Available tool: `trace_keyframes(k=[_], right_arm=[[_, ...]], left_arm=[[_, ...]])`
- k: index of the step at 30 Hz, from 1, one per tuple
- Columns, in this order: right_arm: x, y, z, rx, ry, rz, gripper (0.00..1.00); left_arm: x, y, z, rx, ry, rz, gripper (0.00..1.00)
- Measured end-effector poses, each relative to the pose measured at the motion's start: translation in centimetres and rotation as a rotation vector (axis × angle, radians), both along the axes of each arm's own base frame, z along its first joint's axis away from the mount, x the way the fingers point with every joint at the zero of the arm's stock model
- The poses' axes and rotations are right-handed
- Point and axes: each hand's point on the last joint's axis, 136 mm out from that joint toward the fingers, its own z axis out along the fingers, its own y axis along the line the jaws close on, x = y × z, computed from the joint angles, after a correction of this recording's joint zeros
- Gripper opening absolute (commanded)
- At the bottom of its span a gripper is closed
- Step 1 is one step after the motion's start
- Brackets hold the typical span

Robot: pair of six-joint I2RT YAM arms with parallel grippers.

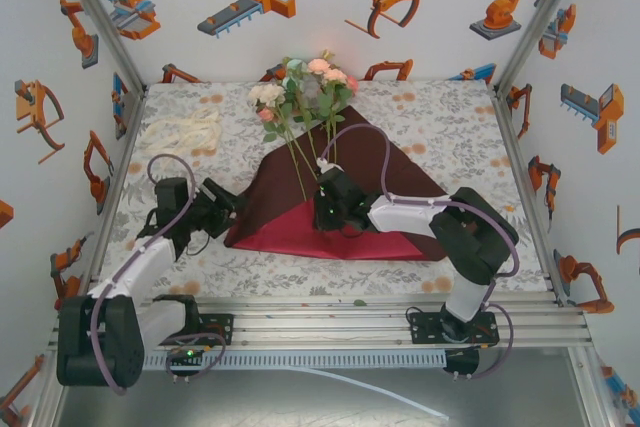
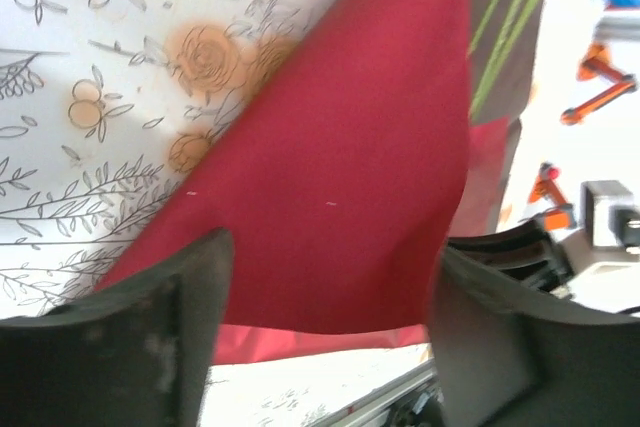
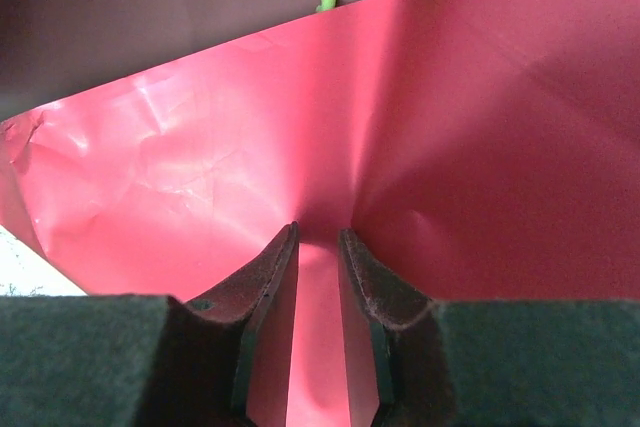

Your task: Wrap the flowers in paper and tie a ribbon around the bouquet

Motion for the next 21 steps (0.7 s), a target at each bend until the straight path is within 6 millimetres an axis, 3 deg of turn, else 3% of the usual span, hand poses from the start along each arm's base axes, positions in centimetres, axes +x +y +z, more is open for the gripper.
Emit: trace_keyframes(k=[3, 6, 11, 13, 16, 21], right_arm=[[-0.2, 0.0, 0.3, 0.003, 0.002, 0.013, 0.32], [-0.3, -0.3, 2.0, 0.012, -0.017, 0.018, 0.35], [1.0, -2.0, 6.8, 0.078, -0.107, -0.021, 0.35], [1.7, -3.1, 7.3, 0.078, -0.123, -0.050, 0.34], [2.4, -4.3, 5.8, 0.038, -0.112, -0.070, 0.33], [1.9, -4.1, 1.8, -0.017, -0.033, -0.044, 0.32]], left_arm=[[-0.2, -0.5, -1.0, 0.039, 0.033, -0.039, 0.16], [0.2, -0.4, -0.7, 0.072, 0.026, -0.052, 0.00], [1.0, -0.1, 0.5, 0.107, -0.010, -0.055, 0.00], [1.1, -0.1, 0.9, 0.111, -0.018, -0.059, 0.00], [1.1, -0.4, 1.6, 0.101, -0.026, -0.071, 0.00], [1.3, -1.0, 3.7, 0.073, -0.057, -0.096, 0.00]])
